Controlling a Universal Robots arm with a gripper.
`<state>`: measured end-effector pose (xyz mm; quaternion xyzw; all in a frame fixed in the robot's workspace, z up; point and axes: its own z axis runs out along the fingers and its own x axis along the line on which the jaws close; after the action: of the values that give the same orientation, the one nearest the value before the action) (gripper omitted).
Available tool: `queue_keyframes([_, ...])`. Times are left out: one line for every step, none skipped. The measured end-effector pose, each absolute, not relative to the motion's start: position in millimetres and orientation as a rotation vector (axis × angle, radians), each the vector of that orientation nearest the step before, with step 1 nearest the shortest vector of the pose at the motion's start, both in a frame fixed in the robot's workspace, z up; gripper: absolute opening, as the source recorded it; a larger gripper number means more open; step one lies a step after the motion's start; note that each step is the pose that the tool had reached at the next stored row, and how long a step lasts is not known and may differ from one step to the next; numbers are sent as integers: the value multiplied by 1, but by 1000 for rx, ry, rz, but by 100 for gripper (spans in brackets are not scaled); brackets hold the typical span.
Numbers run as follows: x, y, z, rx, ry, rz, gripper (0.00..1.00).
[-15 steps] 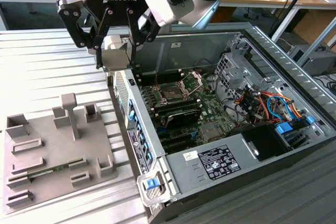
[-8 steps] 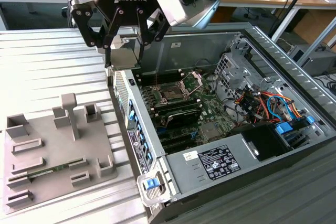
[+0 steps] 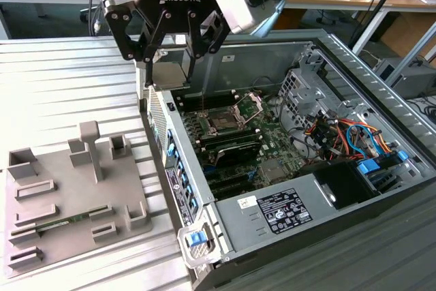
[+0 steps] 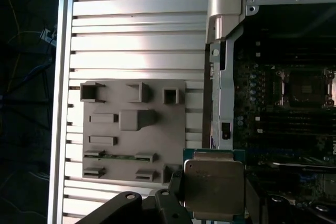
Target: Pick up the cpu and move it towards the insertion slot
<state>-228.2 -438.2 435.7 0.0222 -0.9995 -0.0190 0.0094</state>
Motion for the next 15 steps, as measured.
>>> queue_keyframes([-225, -438, 436, 69, -3121, -59, 55])
queue_keyframes([-223, -438, 436, 69, -3121, -59, 55])
queue_keyframes([-220, -438, 436, 69, -3121, -60, 55])
queue_keyframes([-219, -438, 436, 69, -3121, -60, 55])
queue_keyframes([-218, -438, 436, 69, -3121, -59, 55])
queue_keyframes([-215, -438, 436, 69, -3120, -60, 55])
queue_keyframes([-213, -438, 436, 69, -3120, -60, 55])
queue_keyframes([-212, -438, 436, 69, -3120, -60, 55])
queue_keyframes([-210, -438, 436, 69, -3120, -59, 55])
queue_keyframes([-209, -438, 436, 69, -3120, -60, 55])
queue_keyframes([-208, -438, 436, 69, -3120, -60, 55])
queue_keyframes([-206, -438, 436, 69, -3120, -60, 55])
queue_keyframes([-205, -438, 436, 69, -3120, -60, 55])
queue_keyframes([-204, -438, 436, 69, -3119, -60, 55])
queue_keyframes([-201, -438, 436, 69, -3119, -60, 55])
